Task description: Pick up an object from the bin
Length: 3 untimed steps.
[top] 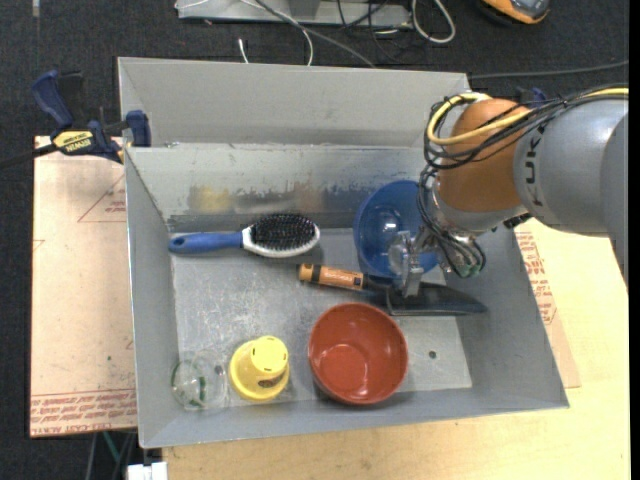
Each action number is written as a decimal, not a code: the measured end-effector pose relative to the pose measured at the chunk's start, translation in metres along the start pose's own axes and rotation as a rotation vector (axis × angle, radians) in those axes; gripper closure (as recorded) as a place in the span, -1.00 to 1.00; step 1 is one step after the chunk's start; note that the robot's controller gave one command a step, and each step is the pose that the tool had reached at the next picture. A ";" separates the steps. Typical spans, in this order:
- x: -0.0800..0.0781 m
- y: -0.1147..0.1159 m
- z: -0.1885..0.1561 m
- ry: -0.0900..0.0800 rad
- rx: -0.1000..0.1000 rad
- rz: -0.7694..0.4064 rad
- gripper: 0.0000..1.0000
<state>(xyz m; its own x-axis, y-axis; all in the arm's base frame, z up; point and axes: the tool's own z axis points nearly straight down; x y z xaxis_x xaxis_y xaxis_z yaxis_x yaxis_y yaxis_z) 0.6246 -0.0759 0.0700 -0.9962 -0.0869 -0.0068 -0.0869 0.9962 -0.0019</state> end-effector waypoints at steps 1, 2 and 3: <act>0.000 0.000 0.000 0.000 0.000 0.000 1.00; -0.002 0.000 -0.001 -0.004 0.000 0.001 -1.00; 0.001 0.000 0.000 0.001 0.000 0.000 1.00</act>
Offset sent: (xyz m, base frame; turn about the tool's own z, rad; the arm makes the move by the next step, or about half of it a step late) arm 0.0000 0.0000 0.0000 0.0000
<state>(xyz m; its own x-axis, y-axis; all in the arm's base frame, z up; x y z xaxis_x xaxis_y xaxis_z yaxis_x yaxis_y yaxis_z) 0.6239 -0.0760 0.0701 -0.9962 -0.0867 -0.0055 -0.0867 0.9962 -0.0020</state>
